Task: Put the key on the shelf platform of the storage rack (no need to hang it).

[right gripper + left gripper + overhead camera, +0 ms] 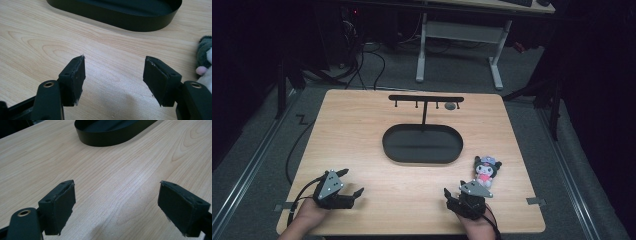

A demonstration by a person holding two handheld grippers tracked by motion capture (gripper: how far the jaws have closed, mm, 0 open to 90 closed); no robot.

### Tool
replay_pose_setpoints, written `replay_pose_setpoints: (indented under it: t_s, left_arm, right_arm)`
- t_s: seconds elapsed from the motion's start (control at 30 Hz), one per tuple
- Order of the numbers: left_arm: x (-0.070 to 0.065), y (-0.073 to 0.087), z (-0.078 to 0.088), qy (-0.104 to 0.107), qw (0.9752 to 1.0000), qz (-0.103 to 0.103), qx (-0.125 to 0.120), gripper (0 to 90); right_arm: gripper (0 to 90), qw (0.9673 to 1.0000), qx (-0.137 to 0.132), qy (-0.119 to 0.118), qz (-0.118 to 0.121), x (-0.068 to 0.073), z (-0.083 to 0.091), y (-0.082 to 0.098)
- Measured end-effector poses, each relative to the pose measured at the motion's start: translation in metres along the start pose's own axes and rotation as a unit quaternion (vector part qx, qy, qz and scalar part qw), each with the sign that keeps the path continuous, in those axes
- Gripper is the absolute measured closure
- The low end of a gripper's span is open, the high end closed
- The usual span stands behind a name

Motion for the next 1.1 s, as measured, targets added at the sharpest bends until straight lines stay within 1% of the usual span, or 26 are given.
replay_pose_setpoints:
  t_s: [0.1,0.2,0.6,0.87,1.1]
  left_arm:
    - [0.0004,-0.0003,-0.0004,0.0,1.0,0.001,0.001,15.5]
    - [0.0006,-0.0007,-0.0012,0.001,1.0,0.003,0.004,15.5]
    - [0.0003,-0.0006,-0.0011,0.002,1.0,0.001,0.004,15.5]
    - [0.0003,-0.0006,-0.0011,0.002,1.0,0.001,0.004,15.5]
    - [0.0004,-0.0006,-0.0011,0.002,1.0,0.001,0.004,15.5]
  right_arm:
    - [34.4,1.0,0.0,0.001,0.001,0.0007,0.0004,0.0005]
    - [34.4,0.9999,0.001,0.005,0.009,0.0013,0.0009,0.0012]
    - [34.4,1.0,0.002,0.005,0.007,0.0032,0.0003,0.001]
    - [34.5,0.9999,0.002,0.005,0.009,0.0014,0.001,0.0014]
    - [35.2,0.9999,0.007,0.007,0.008,-0.0003,0.0008,0.0019]
Point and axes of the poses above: each handheld gripper's, and its own axes: z roughly backward along the jaws, y roughly out of its underside, x roughly to its left, the point moved 4 cm from there along -z, roughly forward along the jaws, and after that the axes turned 14 degrees about x, right-handed, at the moved point
